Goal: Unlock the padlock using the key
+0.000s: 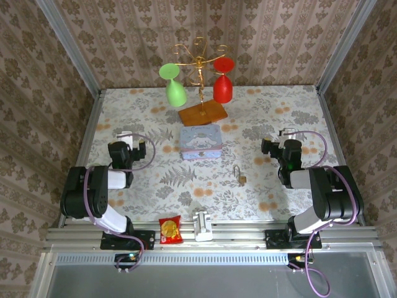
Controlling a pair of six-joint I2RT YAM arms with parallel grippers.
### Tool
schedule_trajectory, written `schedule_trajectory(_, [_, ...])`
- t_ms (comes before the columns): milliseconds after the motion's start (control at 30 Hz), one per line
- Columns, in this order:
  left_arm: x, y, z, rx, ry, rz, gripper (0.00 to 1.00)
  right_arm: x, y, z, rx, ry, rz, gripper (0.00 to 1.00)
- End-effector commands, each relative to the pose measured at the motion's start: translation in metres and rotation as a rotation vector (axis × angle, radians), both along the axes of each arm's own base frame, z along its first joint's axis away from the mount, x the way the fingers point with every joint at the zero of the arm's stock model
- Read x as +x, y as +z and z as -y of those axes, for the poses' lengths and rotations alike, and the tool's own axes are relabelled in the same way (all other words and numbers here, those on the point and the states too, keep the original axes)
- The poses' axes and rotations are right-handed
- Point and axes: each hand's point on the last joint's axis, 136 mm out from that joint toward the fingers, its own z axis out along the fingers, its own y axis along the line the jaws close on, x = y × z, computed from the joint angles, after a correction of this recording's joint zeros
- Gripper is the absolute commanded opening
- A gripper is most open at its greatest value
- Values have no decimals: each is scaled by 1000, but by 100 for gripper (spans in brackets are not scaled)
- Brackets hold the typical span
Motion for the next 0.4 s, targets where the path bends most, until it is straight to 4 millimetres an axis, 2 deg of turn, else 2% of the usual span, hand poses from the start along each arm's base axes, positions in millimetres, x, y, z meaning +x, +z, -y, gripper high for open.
schedule_trajectory(0, [5, 13, 4, -10, -27, 59, 100, 7, 14, 1, -26, -9, 52, 100])
schedule_trajectory(367, [3, 13, -1, 4, 15, 67, 100, 9, 13, -4, -36, 13, 43, 100])
